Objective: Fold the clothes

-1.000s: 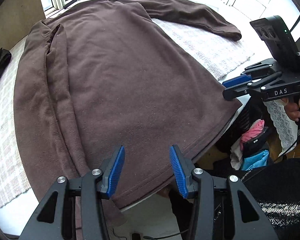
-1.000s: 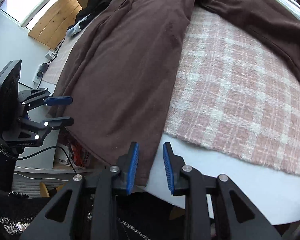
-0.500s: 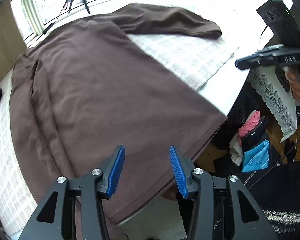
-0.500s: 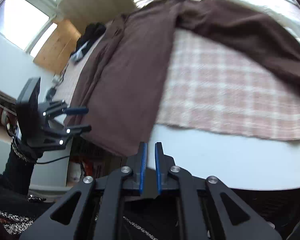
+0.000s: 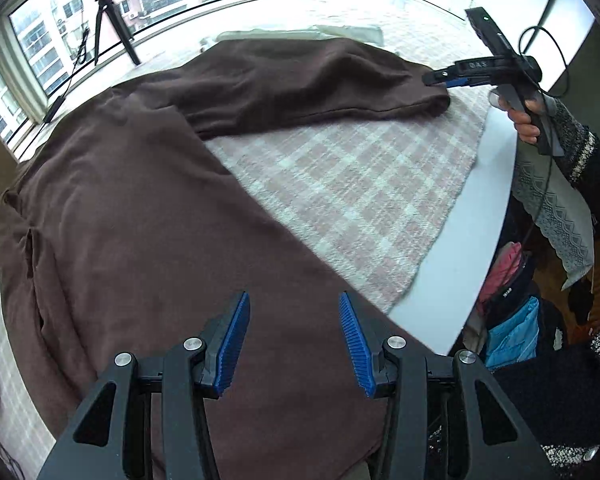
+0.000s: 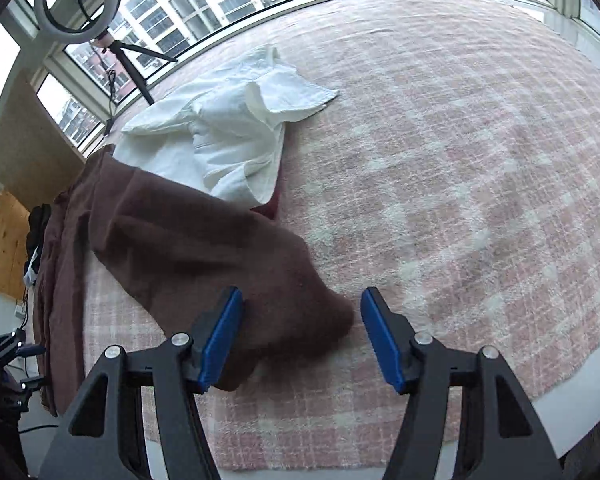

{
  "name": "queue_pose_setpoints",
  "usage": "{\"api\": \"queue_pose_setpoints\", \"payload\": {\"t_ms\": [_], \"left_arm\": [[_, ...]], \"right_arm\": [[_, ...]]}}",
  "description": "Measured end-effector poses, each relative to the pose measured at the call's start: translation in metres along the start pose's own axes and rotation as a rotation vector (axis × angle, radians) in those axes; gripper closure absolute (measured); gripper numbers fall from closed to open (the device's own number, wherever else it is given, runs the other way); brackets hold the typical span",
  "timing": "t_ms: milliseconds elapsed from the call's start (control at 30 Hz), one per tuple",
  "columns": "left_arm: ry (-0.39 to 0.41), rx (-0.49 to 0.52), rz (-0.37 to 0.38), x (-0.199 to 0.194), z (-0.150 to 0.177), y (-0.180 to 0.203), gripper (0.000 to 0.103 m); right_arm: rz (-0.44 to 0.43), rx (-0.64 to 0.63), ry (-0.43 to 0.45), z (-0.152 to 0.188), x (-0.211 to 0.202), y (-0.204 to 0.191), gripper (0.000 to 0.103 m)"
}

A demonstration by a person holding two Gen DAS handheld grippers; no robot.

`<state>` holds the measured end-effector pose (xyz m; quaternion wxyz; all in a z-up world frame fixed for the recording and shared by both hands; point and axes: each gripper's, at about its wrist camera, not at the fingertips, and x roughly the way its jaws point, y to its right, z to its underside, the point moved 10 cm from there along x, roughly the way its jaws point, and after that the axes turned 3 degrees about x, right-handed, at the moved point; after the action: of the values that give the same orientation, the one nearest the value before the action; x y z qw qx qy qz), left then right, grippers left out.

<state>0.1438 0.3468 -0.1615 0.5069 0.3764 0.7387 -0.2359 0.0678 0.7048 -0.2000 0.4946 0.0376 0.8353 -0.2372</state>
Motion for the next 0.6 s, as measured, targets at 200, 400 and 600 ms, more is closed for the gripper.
{"api": "queue_pose_setpoints", "payload": {"t_ms": [200, 400, 600], "left_arm": [[0.043, -0.142, -0.064, -0.027, 0.034, -0.051, 0.059], [0.118, -0.264, -0.128, -0.066, 0.077, -0.077, 0.059], [0.152, -0.324, -0.155, -0.09, 0.127, -0.074, 0.059]], "right_arm": [[-0.02, -0.105, 0.062, -0.012, -0.034, -0.066, 0.096], [-0.113, -0.351, 0.272, -0.039, -0.114, -0.225, 0.096], [-0.442, -0.675, -0.17, 0.119, -0.067, -0.424, 0.078]]}}
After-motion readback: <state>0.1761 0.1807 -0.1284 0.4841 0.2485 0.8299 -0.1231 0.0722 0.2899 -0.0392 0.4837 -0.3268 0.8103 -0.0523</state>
